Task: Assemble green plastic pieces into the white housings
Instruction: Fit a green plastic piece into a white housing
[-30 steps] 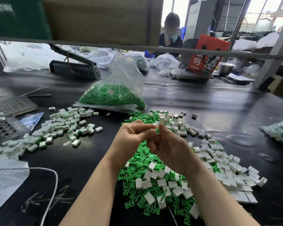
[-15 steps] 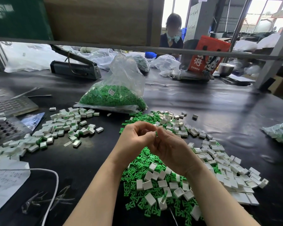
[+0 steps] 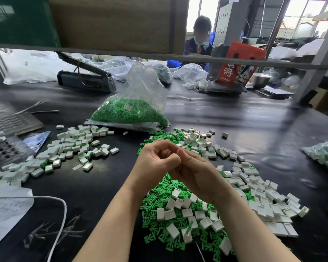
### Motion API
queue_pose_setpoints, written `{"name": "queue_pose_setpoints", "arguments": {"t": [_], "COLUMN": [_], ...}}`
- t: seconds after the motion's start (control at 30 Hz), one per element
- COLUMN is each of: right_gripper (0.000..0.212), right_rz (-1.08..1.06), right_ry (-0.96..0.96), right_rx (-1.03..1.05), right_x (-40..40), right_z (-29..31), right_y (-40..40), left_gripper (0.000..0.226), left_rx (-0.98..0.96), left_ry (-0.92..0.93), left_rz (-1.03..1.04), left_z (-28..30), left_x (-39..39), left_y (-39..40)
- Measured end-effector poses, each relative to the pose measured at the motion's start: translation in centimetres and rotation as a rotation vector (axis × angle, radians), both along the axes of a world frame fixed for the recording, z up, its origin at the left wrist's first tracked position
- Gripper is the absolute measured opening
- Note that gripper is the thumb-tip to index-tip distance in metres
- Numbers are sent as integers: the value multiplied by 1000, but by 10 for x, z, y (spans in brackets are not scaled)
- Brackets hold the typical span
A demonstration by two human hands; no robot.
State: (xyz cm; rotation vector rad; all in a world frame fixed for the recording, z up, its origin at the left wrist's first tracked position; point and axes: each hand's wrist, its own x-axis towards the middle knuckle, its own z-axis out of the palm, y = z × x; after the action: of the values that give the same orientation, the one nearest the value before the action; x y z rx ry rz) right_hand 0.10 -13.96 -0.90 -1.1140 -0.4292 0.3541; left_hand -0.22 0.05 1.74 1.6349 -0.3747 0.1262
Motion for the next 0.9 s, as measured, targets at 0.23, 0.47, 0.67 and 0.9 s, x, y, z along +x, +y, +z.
{"name": "queue_pose_setpoints", "arguments": {"t": [0.23, 0.47, 0.67, 0.9], "right_gripper": [47, 36, 36, 35], "right_rz": [51, 21, 23, 1], "right_ry": [33, 40, 66, 46], "right_rx": [-7, 3, 66, 82], "right_x": [-1, 0, 0, -3], "right_z": [4, 1, 1, 5], "right_y": [0, -1, 1, 6], "left_gripper": [15, 13, 7, 17], "left_rx": [-37, 43, 73, 50], "left_ry": [36, -32, -70, -112], "left_rz": [11, 52, 80, 93], "left_z": [-1, 0, -2, -3], "left_x": [-1, -2, 0, -2], "left_y": [1, -2, -1, -2]}}
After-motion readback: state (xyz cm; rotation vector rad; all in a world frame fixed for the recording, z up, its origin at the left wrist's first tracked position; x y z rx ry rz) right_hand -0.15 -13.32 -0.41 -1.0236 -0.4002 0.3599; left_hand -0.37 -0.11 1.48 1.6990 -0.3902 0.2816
